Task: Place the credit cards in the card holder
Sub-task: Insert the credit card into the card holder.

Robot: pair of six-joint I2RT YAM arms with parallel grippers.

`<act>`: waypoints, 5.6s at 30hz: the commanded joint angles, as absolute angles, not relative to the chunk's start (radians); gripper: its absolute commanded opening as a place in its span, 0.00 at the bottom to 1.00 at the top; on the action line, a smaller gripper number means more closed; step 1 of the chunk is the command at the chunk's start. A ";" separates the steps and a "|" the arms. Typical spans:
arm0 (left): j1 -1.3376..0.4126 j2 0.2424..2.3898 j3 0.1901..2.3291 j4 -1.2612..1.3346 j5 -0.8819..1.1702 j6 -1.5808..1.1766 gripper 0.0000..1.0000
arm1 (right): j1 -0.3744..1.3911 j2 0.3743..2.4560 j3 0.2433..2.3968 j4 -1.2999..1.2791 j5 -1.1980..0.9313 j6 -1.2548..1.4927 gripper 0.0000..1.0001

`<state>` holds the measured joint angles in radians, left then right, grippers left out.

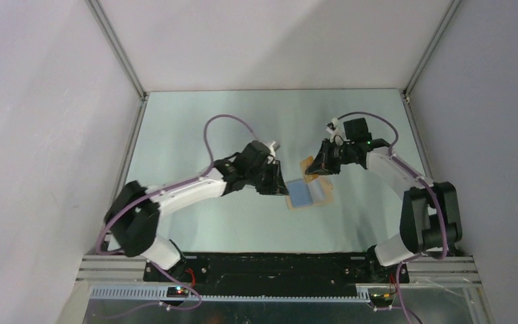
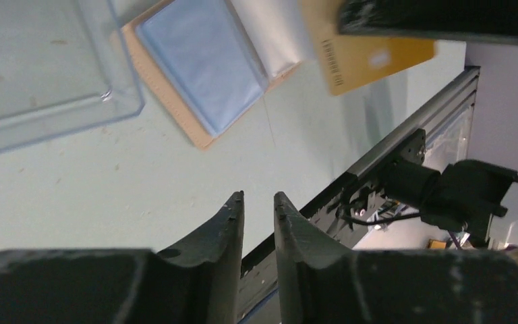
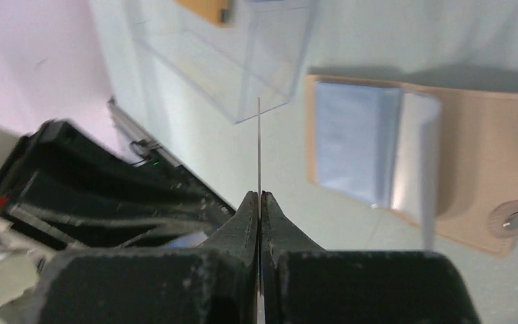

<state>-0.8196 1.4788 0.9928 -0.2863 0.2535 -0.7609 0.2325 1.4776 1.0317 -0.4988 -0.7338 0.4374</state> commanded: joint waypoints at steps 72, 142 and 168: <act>-0.758 1.922 1.196 -0.484 0.235 -0.587 0.00 | 0.306 1.784 0.864 -0.374 -0.855 0.246 0.00; -0.758 1.890 1.142 -0.533 0.267 -0.531 0.00 | 0.361 1.808 0.943 -0.501 -0.820 0.208 0.00; -0.758 1.878 1.133 -0.564 0.271 -0.509 0.00 | 0.367 1.908 1.131 -0.639 -0.916 0.099 0.00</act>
